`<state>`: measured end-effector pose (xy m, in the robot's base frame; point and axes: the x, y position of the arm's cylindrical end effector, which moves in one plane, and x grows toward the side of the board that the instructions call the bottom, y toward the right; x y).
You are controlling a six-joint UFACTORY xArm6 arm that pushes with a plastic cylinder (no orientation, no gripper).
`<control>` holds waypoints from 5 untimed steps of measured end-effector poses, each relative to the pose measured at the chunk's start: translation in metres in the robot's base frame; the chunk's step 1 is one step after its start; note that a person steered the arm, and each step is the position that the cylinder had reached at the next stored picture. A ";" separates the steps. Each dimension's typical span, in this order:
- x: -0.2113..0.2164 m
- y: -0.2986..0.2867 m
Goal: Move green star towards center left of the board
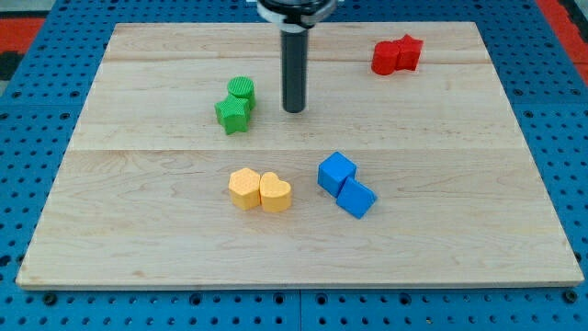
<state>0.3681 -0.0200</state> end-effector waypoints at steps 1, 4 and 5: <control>0.000 -0.028; 0.037 -0.068; 0.054 -0.120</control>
<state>0.4224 -0.1395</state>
